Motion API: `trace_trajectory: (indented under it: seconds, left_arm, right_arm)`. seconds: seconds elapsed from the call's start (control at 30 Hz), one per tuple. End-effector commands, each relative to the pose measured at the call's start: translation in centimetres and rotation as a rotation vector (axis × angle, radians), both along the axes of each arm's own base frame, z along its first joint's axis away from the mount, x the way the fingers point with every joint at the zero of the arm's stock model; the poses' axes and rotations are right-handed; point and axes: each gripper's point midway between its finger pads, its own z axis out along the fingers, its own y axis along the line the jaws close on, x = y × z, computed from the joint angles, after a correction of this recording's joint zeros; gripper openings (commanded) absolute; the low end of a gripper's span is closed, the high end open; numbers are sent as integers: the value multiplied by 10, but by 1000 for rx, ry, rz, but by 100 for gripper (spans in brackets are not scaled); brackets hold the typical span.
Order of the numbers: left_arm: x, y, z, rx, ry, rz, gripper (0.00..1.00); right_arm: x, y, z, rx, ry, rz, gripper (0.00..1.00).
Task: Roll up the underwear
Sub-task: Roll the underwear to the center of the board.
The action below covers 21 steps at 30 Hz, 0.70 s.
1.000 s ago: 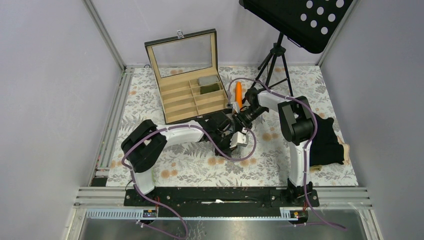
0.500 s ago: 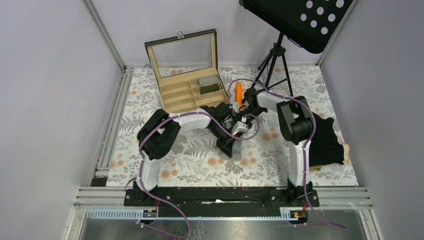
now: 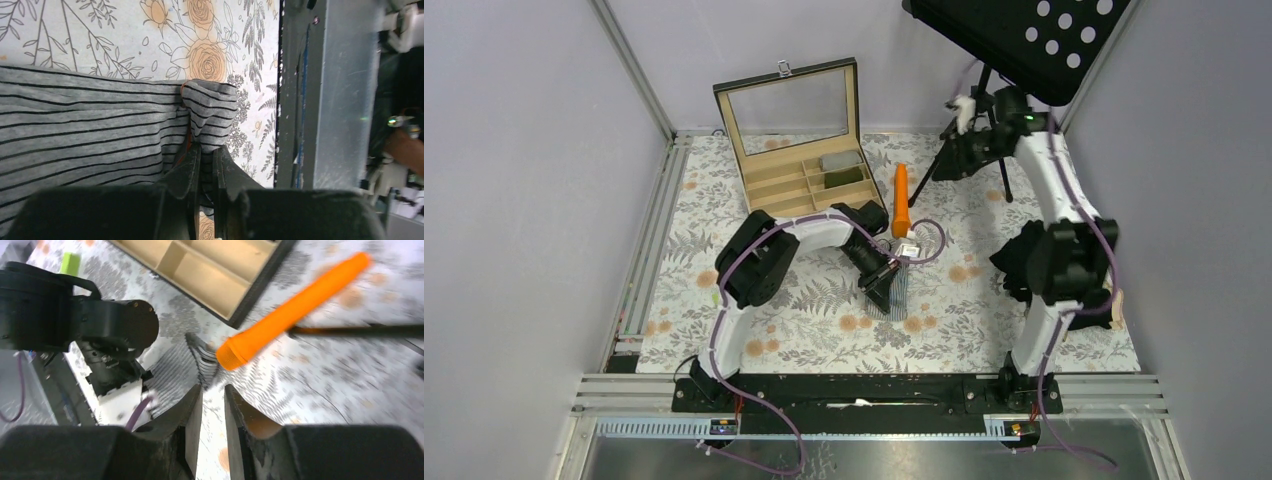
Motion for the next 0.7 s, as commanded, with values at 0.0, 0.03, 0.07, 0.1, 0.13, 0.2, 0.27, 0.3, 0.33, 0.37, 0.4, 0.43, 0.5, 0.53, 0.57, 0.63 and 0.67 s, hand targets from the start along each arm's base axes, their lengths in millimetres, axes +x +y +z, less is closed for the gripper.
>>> trace_trajectory:
  seconds: [0.0,0.03,0.07,0.1,0.13,0.2,0.27,0.3,0.33,0.37,0.4,0.43,0.5,0.53,0.57,0.63,0.67]
  left_arm:
    - [12,2,-38,75,56,12,0]
    - [16,2,-40,85,82,5,1]
    - [16,5,-43,117,124,3,2]
    - [20,5,-47,129,151,9,2]
    - [23,5,-51,139,178,18,2]
    - [31,3,-57,146,233,52,3]
    - [37,3,-62,150,278,84,3]
    - [39,2,-63,145,292,96,3]
    - [40,2,-64,143,300,101,3]
    - [41,2,-65,140,303,104,4]
    - [41,2,-66,139,301,105,4]
    - [41,2,-67,137,298,106,4]
    - [40,3,-69,147,297,114,4]
    - [41,3,-71,154,295,122,4]
    - [41,4,-73,159,297,128,4]
    - [40,5,-75,163,315,136,5]
    - [40,6,-76,163,326,140,5]
  right_arm:
    - [-10,-32,70,-20,-245,-173,30]
    - [-12,-44,76,-57,-375,-229,31]
    - [-16,-56,80,-90,-519,-294,31]
    - [-33,-69,99,-96,-713,-359,34]
    - [-46,-79,107,-100,-857,-410,37]
    - [-74,-88,93,-123,-973,-426,34]
    - [-104,-84,61,-164,-911,-334,33]
    - [-118,-82,47,-172,-866,-292,33]
    - [-130,-80,34,-180,-824,-262,33]
    - [-139,-79,22,-186,-791,-241,33]
    - [-146,-79,13,-189,-769,-227,33]
    - [-154,-77,3,-190,-747,-199,36]
    - [-172,-66,-18,-173,-706,-80,40]
    - [-181,-59,-26,-156,-680,-16,42]
    - [-194,-51,-38,-135,-632,56,45]
    - [-208,-36,-56,-151,-577,178,47]
    - [-212,-29,-66,-179,-564,232,49]
